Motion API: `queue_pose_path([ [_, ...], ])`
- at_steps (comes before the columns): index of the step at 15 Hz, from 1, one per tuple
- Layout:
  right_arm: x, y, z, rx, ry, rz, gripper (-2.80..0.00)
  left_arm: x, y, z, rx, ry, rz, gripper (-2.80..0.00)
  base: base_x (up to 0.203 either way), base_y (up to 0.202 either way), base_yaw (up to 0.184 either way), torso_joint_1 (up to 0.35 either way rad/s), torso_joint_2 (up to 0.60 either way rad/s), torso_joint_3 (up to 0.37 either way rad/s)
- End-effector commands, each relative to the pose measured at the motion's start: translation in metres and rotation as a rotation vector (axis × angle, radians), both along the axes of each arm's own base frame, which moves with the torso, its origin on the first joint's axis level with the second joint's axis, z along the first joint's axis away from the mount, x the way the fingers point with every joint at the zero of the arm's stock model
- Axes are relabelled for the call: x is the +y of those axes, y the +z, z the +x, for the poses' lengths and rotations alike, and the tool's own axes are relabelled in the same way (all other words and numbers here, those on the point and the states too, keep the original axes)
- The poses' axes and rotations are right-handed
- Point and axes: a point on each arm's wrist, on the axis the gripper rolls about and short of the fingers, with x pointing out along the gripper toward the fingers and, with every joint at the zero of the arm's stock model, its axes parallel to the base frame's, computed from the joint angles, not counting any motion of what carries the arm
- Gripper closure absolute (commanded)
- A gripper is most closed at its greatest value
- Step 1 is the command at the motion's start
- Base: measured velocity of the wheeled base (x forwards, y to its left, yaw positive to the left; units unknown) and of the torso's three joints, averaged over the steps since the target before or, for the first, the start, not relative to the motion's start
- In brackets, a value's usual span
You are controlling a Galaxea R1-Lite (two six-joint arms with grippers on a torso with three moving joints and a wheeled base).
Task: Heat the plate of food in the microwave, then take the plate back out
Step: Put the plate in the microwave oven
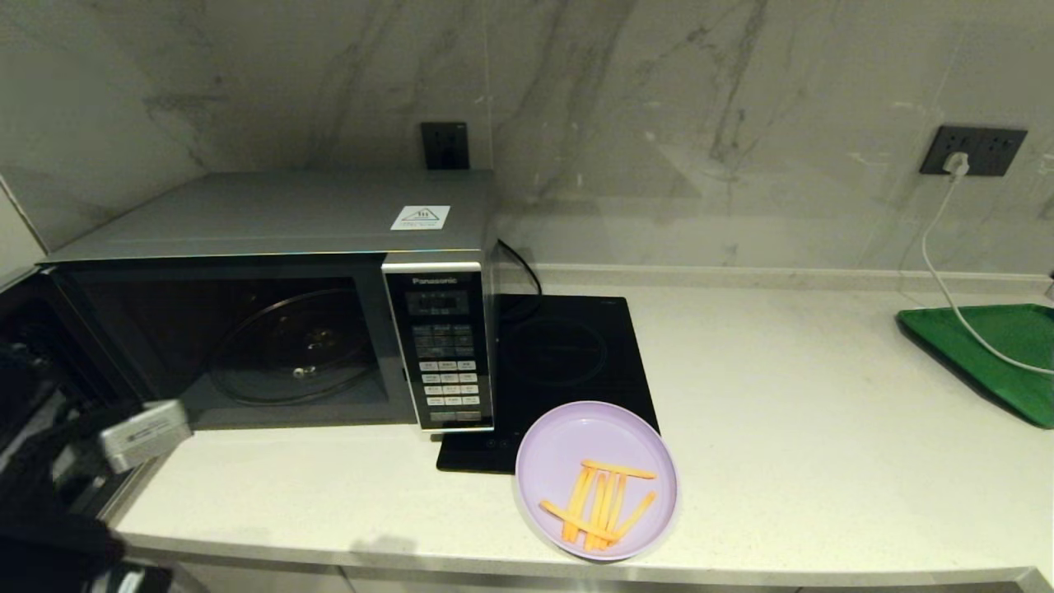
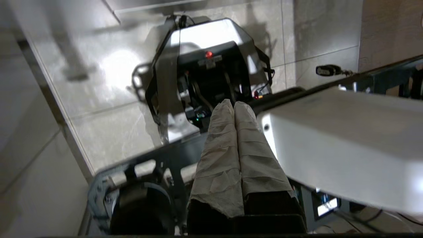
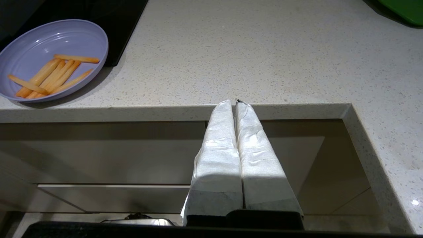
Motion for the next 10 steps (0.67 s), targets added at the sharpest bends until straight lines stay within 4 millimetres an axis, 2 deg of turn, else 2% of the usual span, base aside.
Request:
queue_pose_path([
  [1,0.0,0.0,0.0,0.003,0.001,0.0,0.0,-0.027,-0.016,0.039,0.068,-0.041,0.037,0.0,0.0,0.0,0.0,0.0,0.0,0.0],
  [3,0.0,0.0,0.0,0.004,0.001,0.0,0.0,-0.051,-0.03,0.063,0.085,-0.069,0.086,0.0,0.0,0.0,0.0,0.0,0.0,0.0],
  [4,0.0,0.0,0.0,0.004,0.001,0.0,0.0,-0.067,-0.041,0.077,0.085,-0.066,0.12,-2.8,0.0,0.0,0.0,0.0,0.0,0.0],
  [6,0.0,0.0,0.0,0.004,0.001,0.0,0.0,-0.106,-0.059,0.1,0.066,0.0,0.157,-2.8,0.0,0.0,0.0,0.0,0.0,0.0],
  [7,0.0,0.0,0.0,0.003,0.001,0.0,0.0,-0.13,-0.062,0.108,0.043,0.049,0.148,-2.8,0.0,0.0,0.0,0.0,0.0,0.0],
  [9,0.0,0.0,0.0,0.003,0.001,0.0,0.0,-0.169,-0.061,0.109,0.008,0.085,0.107,-2.8,0.0,0.0,0.0,0.0,0.0,0.0],
  [10,0.0,0.0,0.0,0.003,0.001,0.0,0.0,-0.178,-0.062,0.11,0.002,0.085,0.104,-2.8,0.0,0.0,0.0,0.0,0.0,0.0],
])
